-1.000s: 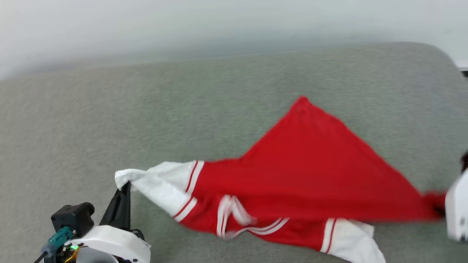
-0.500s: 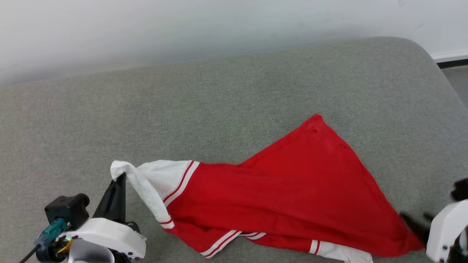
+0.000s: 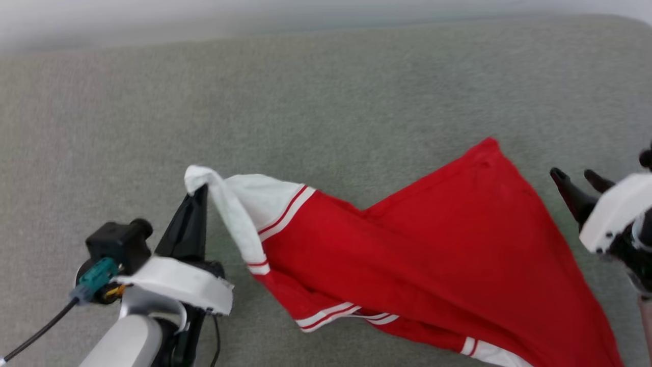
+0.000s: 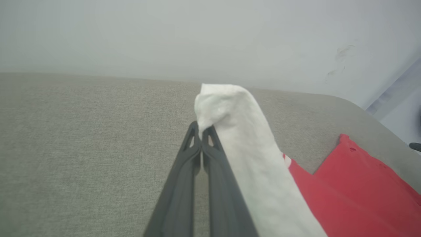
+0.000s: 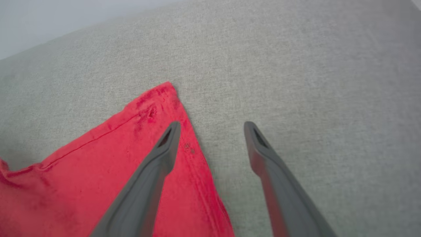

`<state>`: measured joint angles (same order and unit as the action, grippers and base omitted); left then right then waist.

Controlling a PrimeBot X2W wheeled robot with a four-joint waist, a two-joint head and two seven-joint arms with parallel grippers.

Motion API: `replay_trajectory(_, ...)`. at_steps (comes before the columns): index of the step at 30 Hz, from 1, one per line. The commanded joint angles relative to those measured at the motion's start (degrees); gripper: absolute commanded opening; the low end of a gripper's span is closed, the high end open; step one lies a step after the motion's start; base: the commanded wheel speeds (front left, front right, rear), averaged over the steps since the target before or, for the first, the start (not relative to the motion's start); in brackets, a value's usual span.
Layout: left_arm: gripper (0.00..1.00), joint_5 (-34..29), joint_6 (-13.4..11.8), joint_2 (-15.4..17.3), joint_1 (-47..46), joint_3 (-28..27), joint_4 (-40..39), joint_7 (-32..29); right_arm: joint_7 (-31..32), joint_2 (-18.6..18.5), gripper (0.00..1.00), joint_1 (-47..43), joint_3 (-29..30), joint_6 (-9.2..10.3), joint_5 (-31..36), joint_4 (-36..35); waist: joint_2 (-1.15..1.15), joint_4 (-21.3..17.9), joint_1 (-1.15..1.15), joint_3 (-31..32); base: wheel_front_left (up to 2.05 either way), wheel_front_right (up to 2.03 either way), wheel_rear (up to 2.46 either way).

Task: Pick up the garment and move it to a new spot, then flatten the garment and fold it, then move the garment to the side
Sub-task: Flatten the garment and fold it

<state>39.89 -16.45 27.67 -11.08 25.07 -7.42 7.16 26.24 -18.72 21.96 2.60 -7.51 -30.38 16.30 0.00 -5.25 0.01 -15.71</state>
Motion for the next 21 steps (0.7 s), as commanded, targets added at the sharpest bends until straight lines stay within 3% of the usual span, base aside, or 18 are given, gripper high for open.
replay_trajectory(1, 0.00, -0.73, 0.71, -0.73, -2.31, 0.45, 0.36, 0.25, 1.62, -0.57, 1.00, 3.71, -1.39, 0.04, -0.64, 2.13, 0.00, 2.98, -0.01, -3.53, 0.00, 0.00, 0.00)
replay_trajectory(10, 0.00, -1.99, 2.71, -3.26, -7.52, 2.85, 2.75, 1.47, 14.60, -2.45, 1.00, 16.11, -7.13, 0.03, -0.36, 11.10, 0.00, 6.70, -0.01, -7.90, 0.00, 0.00, 0.00)
replay_trajectory(17, 0.00, -1.85, 3.68, -4.30, -8.92, 3.34, 4.63, 2.45, 24.34, -1.08, 1.00, 18.06, -8.76, 0.03, -1.19, 18.51, 0.00, 7.91, -0.01, -9.51, 0.00, 0.00, 0.00)
replay_trajectory(19, 0.00, -1.64, 3.82, -4.54, -9.13, 3.46, 5.21, 2.72, 26.90, -0.78, 0.42, 17.63, -9.00, 0.04, -1.46, 20.38, 0.00, 8.09, -0.01, -9.58, 0.00, 0.00, 0.00)
replay_trajectory(20, 0.00, -1.59, 3.90, -4.65, -9.28, 3.52, 5.46, 2.82, 27.67, -0.71, 0.18, 17.68, -9.15, 0.03, -1.55, 20.83, 0.00, 8.16, -0.01, -9.59, 0.00, 0.00, 0.00)
replay_trajectory(21, 0.00, -1.55, 4.06, -4.77, -9.39, 3.59, 5.73, 2.85, 28.05, -0.62, 0.00, 17.92, -9.28, 0.03, -1.72, 21.04, 0.00, 8.18, -0.01, -9.55, 0.00, 0.00, 0.00)
